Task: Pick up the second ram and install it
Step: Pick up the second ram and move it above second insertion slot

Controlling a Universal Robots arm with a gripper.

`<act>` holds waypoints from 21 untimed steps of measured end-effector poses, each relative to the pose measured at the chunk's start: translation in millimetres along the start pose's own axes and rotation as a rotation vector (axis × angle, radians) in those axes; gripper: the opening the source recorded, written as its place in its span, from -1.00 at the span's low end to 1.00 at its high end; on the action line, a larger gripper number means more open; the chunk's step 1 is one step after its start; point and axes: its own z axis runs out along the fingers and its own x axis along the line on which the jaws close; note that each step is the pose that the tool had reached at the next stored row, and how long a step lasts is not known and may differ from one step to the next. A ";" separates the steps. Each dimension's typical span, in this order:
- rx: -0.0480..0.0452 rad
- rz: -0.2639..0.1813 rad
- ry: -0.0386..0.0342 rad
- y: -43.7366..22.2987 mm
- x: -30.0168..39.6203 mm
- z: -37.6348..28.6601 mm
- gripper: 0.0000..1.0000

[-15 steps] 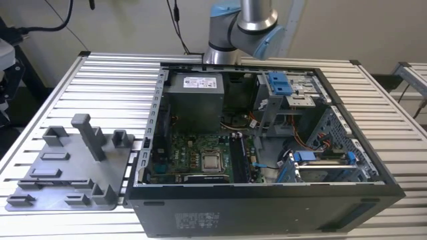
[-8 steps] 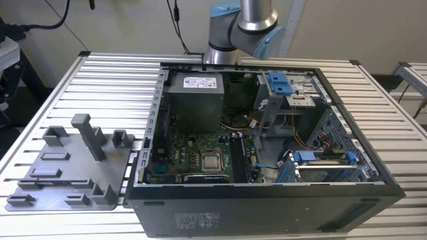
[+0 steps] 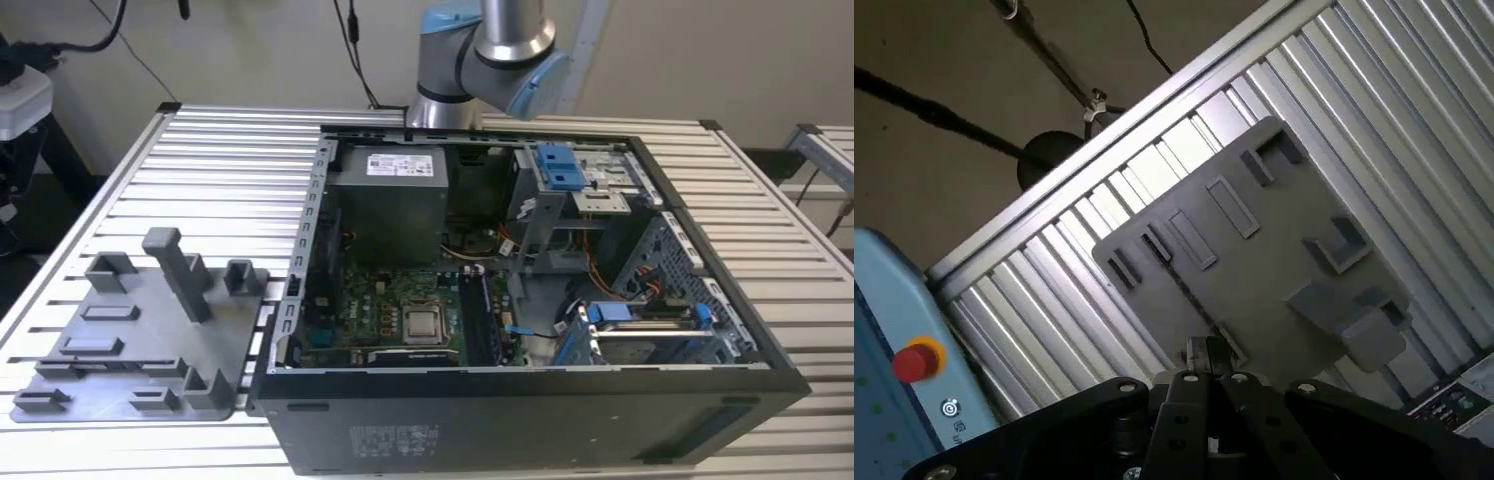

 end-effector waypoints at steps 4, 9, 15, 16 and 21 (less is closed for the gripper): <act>0.0011 -0.074 0.0031 0.0 0.0 0.6 -0.79; 0.0023 -0.163 0.0070 -0.1 0.0 1.4 -0.79; 0.0041 -0.273 0.0117 -0.1 -0.1 3.0 -0.79; 0.0050 -0.292 0.0121 -0.2 -0.1 3.2 -0.79; 0.0204 -0.374 0.0079 -0.2 -0.1 4.2 -0.79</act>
